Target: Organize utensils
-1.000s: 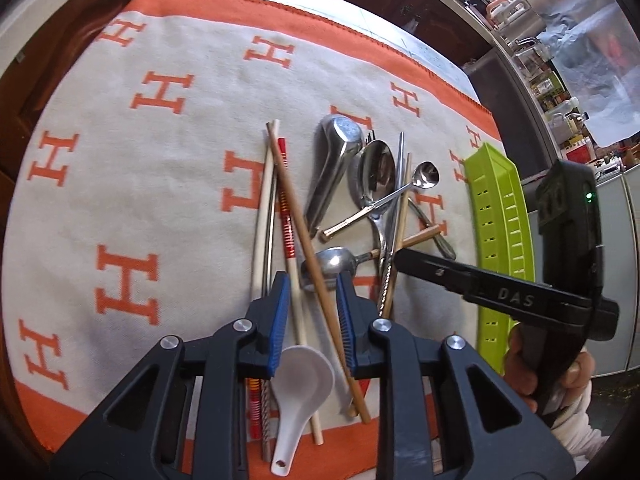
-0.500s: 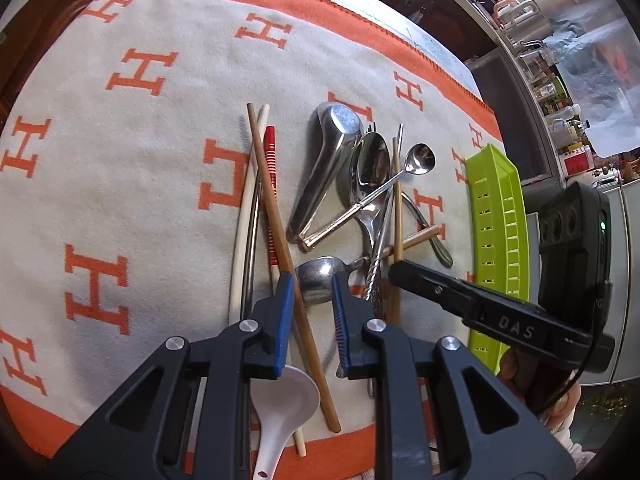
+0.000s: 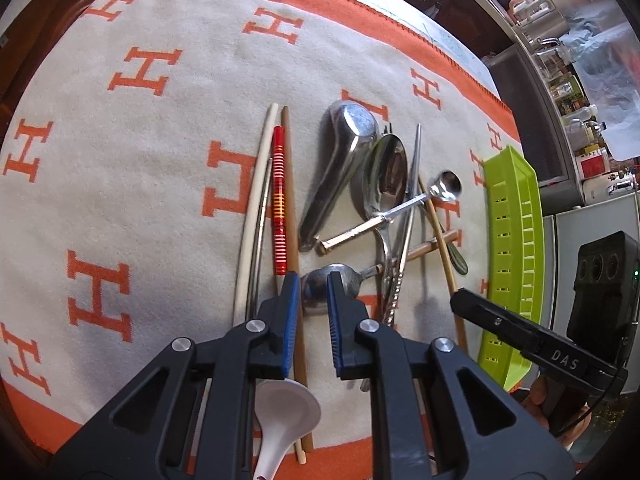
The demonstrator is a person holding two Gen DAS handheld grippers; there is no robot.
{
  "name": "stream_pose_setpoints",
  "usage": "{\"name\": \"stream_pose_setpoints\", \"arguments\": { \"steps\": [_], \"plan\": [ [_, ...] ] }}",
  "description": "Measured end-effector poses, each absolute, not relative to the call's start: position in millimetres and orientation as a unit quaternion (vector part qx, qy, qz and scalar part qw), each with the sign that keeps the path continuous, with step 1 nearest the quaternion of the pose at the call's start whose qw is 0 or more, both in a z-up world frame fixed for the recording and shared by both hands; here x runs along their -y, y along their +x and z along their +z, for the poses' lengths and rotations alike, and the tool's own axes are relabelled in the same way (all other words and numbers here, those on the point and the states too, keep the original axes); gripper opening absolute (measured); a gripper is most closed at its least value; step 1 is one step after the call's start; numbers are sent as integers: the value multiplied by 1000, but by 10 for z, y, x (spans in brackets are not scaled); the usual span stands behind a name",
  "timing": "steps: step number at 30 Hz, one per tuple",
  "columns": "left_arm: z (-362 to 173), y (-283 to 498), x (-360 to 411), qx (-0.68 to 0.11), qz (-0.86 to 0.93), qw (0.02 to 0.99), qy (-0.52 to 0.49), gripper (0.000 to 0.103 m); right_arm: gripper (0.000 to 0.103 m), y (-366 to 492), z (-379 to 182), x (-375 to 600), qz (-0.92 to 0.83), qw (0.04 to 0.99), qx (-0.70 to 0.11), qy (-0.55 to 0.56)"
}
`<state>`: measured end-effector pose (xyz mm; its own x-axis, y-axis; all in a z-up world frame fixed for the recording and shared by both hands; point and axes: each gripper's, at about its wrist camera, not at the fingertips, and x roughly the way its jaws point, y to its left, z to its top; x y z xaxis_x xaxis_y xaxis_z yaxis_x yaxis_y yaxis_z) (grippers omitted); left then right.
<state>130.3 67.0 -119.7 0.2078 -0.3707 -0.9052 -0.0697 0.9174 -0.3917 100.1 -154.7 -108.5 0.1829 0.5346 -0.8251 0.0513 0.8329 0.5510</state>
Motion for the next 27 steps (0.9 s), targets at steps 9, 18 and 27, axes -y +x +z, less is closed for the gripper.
{"name": "stream_pose_setpoints", "arguments": {
  "steps": [9, 18, 27],
  "plan": [
    [-1225, 1249, -483, -637, -104, 745, -168, 11, 6, 961, -989, 1666, 160, 743, -600, 251],
    [-1062, 1221, -93, -627, -140, 757, -120, 11, 6, 891, -957, 1809, 156, 745, -591, 268],
    [-1247, 1269, 205, -648, -138, 746, -73, 11, 6, 807, -960, 1946, 156, 745, -586, 278]
  ]
}}
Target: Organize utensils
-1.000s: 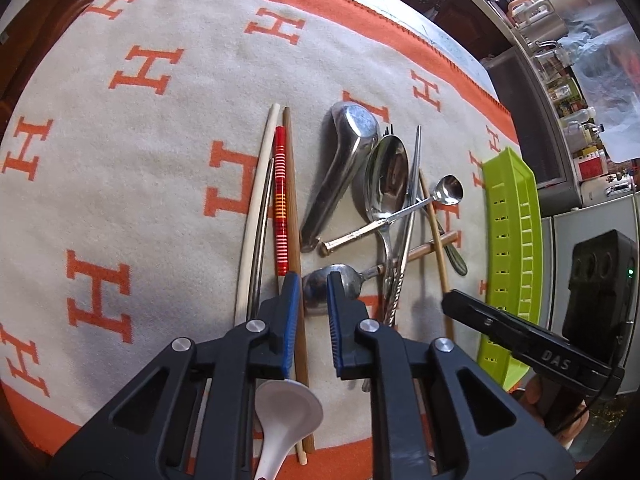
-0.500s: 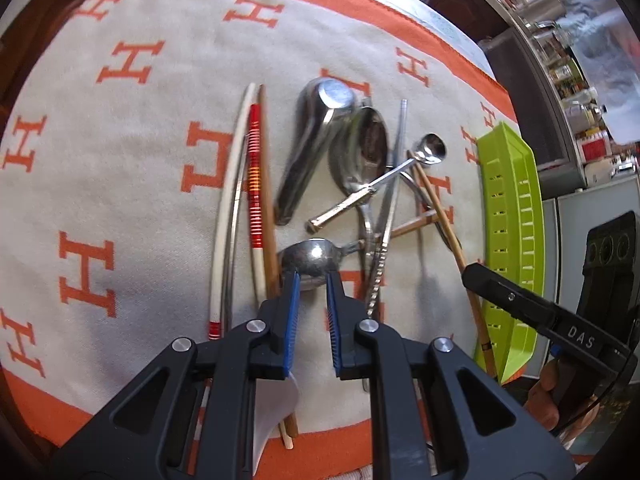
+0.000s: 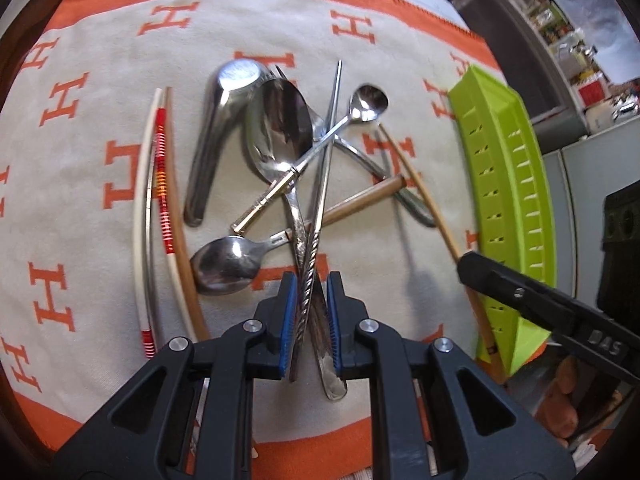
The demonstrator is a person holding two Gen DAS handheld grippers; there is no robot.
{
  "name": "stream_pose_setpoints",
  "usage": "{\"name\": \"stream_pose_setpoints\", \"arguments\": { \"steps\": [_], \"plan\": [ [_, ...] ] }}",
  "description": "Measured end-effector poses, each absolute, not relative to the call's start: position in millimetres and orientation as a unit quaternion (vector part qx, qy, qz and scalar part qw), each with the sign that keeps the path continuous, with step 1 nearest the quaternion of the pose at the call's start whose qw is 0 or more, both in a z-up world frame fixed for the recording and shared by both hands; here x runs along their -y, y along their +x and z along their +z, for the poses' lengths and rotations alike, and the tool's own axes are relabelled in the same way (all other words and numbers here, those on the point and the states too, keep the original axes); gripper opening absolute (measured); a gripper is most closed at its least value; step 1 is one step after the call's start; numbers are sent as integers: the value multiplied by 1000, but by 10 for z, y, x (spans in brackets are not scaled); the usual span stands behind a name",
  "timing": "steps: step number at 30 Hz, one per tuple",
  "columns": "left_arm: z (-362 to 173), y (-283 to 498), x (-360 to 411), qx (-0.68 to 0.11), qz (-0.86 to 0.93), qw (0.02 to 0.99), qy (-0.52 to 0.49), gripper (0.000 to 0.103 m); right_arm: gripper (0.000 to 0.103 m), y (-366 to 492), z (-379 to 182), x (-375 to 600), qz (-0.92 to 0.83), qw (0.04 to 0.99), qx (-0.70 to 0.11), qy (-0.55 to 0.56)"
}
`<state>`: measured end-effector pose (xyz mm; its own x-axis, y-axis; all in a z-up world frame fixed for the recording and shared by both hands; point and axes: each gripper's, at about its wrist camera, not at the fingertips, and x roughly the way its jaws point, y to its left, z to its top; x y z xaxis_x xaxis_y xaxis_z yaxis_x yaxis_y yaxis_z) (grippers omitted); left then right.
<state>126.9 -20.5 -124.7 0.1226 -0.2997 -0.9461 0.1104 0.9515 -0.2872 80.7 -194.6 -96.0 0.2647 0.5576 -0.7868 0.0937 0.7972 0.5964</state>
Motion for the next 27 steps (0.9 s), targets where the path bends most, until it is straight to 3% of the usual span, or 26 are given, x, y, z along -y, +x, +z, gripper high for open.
{"name": "stream_pose_setpoints", "arguments": {
  "steps": [10, 27],
  "plan": [
    [-1221, 1244, 275, -635, -127, 759, -68, 4, 6, 758, -881, 2075, 157, 753, -569, 290],
    [-608, 1042, 715, -585, -236, 764, -132, 3, 6, 575, -586, 2593, 132, 783, -521, 313]
  ]
}}
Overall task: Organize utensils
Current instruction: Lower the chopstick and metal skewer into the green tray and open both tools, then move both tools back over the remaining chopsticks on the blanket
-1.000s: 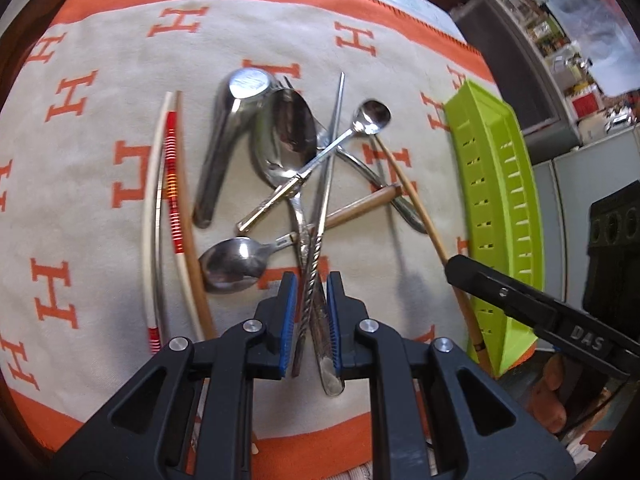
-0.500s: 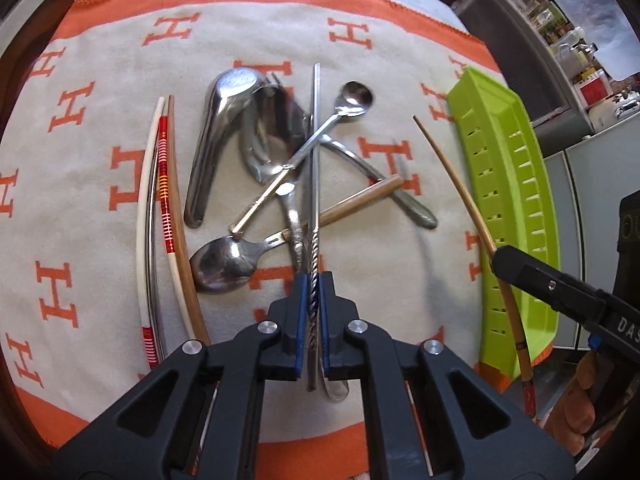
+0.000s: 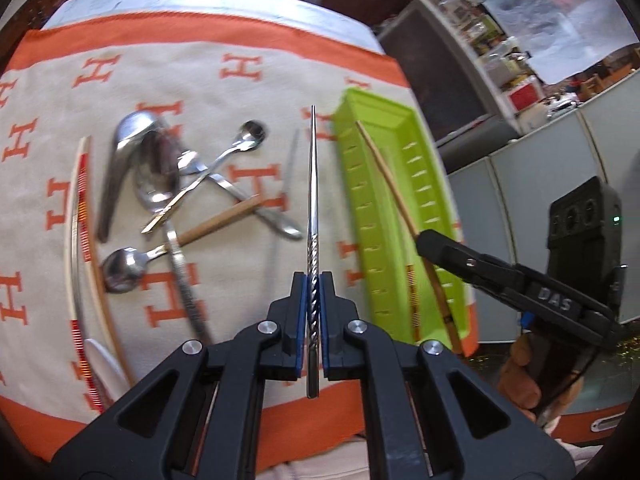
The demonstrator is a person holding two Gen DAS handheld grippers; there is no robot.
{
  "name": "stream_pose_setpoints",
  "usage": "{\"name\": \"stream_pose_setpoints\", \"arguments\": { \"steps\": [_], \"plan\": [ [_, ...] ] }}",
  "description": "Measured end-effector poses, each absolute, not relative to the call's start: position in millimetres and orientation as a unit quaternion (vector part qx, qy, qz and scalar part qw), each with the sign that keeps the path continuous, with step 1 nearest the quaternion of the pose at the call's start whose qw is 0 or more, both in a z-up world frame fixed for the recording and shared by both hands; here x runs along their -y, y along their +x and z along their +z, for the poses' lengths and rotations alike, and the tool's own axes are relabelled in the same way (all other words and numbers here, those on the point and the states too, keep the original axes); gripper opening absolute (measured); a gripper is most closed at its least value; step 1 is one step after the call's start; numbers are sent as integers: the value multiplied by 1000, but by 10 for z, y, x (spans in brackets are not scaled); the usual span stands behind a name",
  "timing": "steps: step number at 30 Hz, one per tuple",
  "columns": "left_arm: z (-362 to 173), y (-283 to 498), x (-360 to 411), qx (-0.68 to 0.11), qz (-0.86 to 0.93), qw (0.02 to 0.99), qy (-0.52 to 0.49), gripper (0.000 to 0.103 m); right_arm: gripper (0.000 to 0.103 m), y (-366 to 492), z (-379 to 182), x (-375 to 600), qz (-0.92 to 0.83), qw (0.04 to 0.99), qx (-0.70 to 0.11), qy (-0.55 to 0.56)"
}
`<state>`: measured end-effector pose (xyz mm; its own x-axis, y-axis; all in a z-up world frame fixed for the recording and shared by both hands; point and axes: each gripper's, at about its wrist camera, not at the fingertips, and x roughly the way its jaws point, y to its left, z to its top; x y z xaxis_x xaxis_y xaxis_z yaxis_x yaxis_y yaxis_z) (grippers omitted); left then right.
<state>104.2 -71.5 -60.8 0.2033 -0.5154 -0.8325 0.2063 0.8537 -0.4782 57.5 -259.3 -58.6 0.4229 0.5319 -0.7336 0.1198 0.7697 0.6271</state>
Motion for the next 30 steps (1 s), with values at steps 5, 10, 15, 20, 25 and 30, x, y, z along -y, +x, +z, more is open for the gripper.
{"name": "stream_pose_setpoints", "arguments": {
  "steps": [5, 10, 15, 20, 25, 30],
  "plan": [
    [-319, 1014, 914, -562, -261, 772, -141, 3, 6, 516, -480, 2839, 113, 794, -502, 323],
    [-182, 1023, 1279, -556, -285, 770, -131, 3, 6, 509, -419, 3092, 78, 808, -489, 318],
    [-290, 965, 1716, -571, -304, 757, -93, 3, 7, 584, -441, 3238, 31, 824, -499, 267],
    [-454, 787, 2037, -579, -311, 753, -14, 7, 7, 608, -526, 3258, 5, 828, -514, 225],
    [-537, 671, 2043, -588, -282, 757, 29, 23, 8, 581, -622, 3254, 18, 821, -524, 226],
    [-566, 599, 1891, -583, -264, 767, 43, 25, 8, 517, -641, 3166, 33, 817, -529, 227]
  ]
}}
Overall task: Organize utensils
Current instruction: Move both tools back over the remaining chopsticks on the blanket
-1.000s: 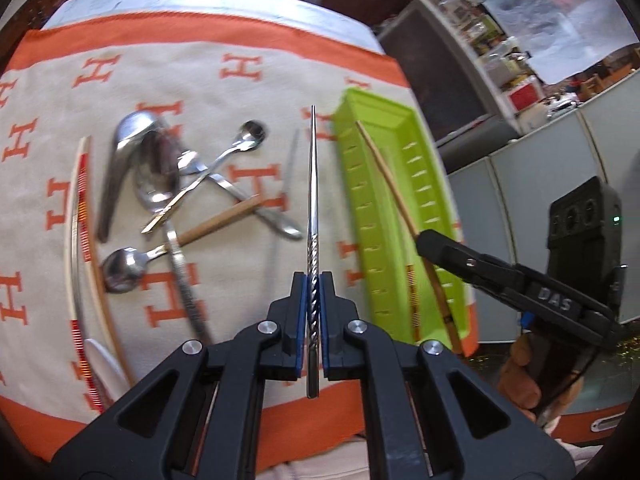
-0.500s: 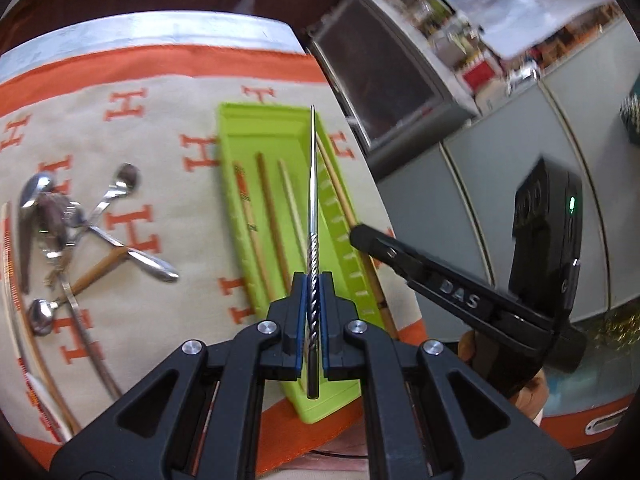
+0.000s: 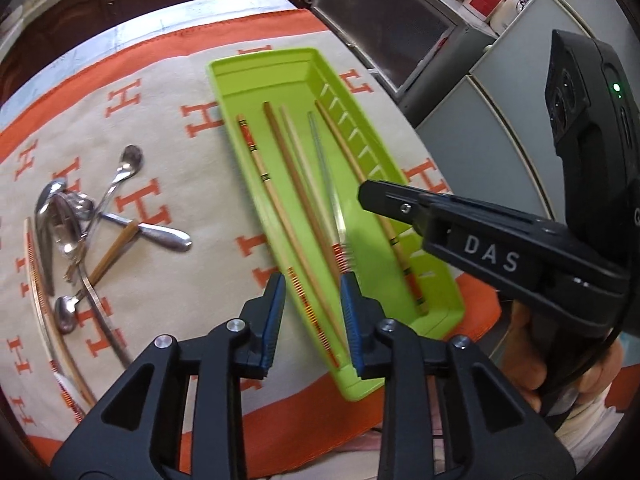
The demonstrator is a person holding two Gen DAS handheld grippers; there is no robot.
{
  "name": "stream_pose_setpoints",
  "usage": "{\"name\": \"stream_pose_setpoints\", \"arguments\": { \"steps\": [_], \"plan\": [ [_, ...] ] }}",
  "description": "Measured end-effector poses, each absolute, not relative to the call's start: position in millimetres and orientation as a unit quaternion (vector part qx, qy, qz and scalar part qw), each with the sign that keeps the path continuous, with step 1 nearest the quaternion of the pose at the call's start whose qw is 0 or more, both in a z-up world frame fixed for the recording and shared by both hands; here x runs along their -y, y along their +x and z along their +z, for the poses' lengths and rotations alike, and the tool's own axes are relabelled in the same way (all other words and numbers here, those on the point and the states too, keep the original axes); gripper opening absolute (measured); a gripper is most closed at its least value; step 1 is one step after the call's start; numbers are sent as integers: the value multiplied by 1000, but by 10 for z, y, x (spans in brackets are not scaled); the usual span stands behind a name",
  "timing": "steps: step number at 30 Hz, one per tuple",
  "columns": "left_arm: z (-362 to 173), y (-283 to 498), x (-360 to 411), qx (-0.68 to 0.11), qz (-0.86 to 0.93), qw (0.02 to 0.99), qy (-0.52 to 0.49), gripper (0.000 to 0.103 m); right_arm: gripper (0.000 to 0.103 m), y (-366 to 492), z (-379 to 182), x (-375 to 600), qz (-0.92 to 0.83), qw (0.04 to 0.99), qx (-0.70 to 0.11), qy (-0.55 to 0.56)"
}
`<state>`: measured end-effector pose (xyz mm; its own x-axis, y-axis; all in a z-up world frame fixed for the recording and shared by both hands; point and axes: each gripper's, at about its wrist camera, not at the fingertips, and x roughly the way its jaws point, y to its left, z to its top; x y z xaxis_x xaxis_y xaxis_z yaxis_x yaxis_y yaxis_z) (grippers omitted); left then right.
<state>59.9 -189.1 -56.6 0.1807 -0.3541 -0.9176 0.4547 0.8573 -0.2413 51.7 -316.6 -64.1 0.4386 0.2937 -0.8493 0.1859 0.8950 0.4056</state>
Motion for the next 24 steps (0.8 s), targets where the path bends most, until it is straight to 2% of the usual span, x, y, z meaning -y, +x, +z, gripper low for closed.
{"name": "stream_pose_setpoints", "arguments": {
  "steps": [16, 24],
  "plan": [
    [-150, 512, 690, -546, -182, 818, 8, 25, 8, 486, -475, 2487, 105, 814, -539, 189],
    [-313, 707, -367, -562, -116, 819, -18, 25, 8, 613, -485, 1847, 159, 793, -567, 159]
  ]
}}
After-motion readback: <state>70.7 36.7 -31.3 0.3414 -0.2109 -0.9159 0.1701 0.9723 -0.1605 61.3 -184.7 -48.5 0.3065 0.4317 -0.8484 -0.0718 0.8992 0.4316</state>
